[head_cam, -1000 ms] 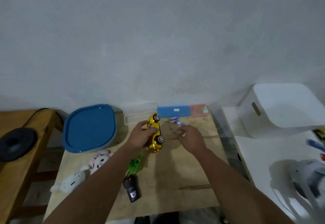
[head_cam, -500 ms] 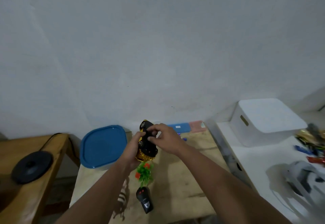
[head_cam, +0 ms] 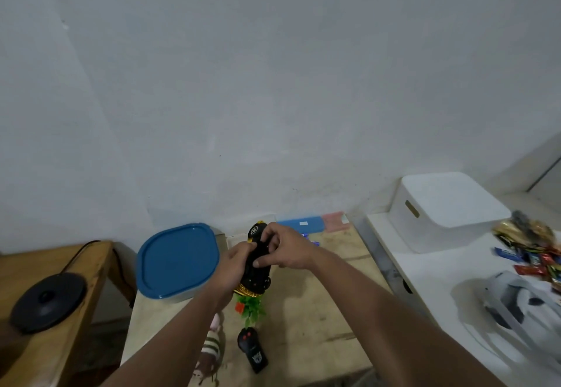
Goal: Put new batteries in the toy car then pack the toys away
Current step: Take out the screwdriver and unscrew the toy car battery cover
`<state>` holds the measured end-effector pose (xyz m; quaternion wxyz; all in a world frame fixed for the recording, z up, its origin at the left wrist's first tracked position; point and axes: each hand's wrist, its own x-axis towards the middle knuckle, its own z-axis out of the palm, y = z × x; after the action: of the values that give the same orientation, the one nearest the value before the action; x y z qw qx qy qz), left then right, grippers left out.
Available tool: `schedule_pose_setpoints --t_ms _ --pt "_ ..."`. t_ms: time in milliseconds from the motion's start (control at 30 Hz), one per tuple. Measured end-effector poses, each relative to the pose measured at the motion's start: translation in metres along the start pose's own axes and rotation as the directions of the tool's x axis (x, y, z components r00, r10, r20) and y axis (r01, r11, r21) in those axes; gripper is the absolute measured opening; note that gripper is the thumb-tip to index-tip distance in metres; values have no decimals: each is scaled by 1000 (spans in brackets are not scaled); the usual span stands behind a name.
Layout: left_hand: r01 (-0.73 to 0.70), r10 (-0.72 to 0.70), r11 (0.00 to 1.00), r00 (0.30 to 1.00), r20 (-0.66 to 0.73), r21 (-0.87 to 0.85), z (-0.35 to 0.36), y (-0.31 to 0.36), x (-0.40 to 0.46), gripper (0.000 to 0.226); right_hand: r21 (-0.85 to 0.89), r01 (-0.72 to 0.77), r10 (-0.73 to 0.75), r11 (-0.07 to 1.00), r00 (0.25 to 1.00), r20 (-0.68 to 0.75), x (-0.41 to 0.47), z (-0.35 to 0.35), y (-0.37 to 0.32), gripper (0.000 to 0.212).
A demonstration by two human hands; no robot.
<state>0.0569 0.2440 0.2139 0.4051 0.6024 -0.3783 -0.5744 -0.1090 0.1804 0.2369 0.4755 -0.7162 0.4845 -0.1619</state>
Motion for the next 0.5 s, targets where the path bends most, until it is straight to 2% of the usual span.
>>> schedule_pose_setpoints --t_ms 167,333,500 --pt "-18 13 995 999 44 95 1 6 3 35 3 -12 12 1000 999 51 -4 -11 -4 52" --pt "21 -56 985 978 200 171 -8 21 5 26 -5 -39 39 999 997 61 -4 -14 2 52" --pt "14 -87 964 960 265 264 -7 27 11 45 -43 -28 32 999 994 102 -4 -17 4 50"
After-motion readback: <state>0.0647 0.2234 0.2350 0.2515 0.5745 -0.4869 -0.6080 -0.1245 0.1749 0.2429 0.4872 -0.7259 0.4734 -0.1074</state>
